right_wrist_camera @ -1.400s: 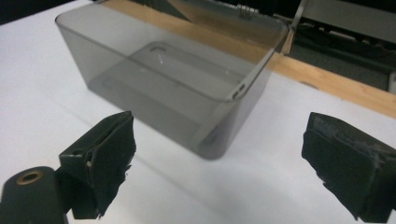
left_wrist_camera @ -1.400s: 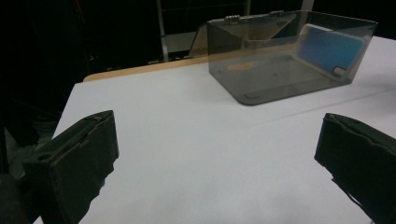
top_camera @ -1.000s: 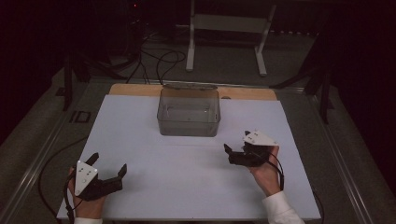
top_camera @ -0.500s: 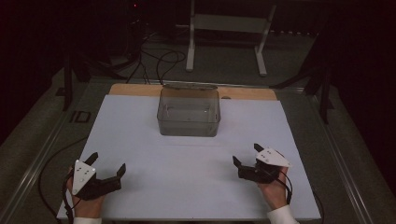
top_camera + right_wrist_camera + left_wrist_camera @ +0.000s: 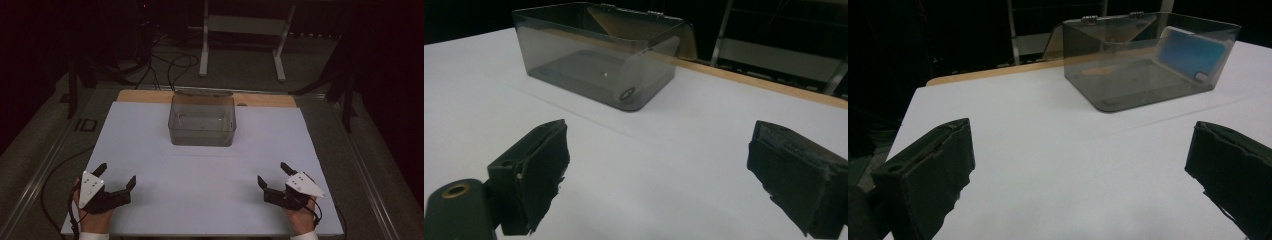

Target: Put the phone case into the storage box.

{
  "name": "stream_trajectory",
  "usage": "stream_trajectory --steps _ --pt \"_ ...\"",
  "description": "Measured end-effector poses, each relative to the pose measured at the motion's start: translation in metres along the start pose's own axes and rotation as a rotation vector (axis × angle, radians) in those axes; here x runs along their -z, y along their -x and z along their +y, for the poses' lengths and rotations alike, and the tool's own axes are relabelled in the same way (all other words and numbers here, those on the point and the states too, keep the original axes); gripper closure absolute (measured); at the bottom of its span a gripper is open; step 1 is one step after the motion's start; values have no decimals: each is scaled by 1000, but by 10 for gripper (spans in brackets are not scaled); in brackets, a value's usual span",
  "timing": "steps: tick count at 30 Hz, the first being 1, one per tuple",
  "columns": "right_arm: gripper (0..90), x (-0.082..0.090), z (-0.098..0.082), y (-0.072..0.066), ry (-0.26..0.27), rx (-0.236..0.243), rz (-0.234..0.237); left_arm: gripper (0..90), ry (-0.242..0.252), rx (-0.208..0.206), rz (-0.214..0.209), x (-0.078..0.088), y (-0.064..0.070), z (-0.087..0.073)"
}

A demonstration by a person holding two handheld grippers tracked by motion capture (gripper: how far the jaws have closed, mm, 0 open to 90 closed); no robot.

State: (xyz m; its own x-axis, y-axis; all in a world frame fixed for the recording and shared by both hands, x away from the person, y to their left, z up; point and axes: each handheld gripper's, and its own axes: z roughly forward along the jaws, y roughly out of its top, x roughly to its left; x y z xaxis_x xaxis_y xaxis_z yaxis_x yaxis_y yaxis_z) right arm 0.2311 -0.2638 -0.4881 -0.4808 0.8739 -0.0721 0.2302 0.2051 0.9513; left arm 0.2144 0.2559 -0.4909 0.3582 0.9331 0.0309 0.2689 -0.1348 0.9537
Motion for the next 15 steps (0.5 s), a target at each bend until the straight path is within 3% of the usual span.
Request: stream_trajectory --steps 15 --pt "96 9 -8 9 8 -22 -16 1 -28 -15 -12 -9 3 -3"
